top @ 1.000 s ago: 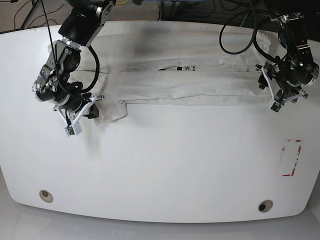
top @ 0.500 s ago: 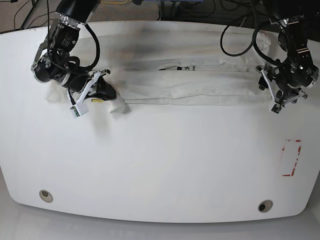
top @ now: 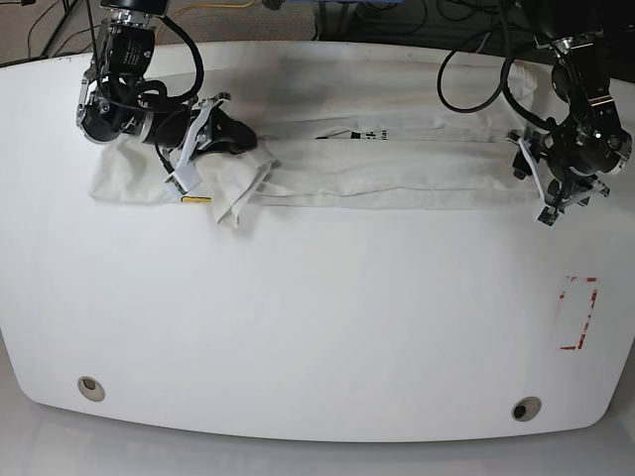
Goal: Layout the t-shirt on the table in an organized manner, then fold the t-shirt properly
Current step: 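Fold the sleeve end inward over the shirt body with the right gripper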
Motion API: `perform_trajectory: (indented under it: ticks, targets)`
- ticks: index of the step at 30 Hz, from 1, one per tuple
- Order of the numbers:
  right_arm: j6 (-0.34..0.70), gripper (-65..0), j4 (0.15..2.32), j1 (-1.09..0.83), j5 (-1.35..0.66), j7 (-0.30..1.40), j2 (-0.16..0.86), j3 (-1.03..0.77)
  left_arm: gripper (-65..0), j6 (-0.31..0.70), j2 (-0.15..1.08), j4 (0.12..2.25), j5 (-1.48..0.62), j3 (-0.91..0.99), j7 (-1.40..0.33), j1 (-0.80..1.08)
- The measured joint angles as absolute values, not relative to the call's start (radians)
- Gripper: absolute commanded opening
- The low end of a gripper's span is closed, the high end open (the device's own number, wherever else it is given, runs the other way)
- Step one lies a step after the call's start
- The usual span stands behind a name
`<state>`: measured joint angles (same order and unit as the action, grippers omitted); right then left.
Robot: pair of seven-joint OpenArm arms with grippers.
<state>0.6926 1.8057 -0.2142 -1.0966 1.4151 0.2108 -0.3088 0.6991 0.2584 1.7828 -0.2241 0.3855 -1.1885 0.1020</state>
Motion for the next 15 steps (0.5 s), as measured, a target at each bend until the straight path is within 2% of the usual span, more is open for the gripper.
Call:
perform_trajectory:
  ticks: [4,7,12,15]
  targets:
    - [0.693,-62.8,1.806,-0.234,-1.132,1.415,0.244,-0.265,-29.0,0.699,0.257,1.783,-0.225,0.385,-1.188,0.102]
    - [0.693,-54.2,1.805,-0.239,-1.132,1.417,0.273,-0.221,-29.0,0.699,0.256,1.783,-0.225,0.385,-1.188,0.102]
    - [0.693,-34.4,1.806,-0.242,-1.145,1.413,0.319,-0.154,-29.0,0.699,0.256,1.782,-0.225,0.385,-1.188,0.102]
    - [0.693,-31.7,1.806,-0.257,-1.154,1.406,0.344,-0.149,-29.0,0.699,0.256,1.783,-0.225,0.385,-1.188,0.102]
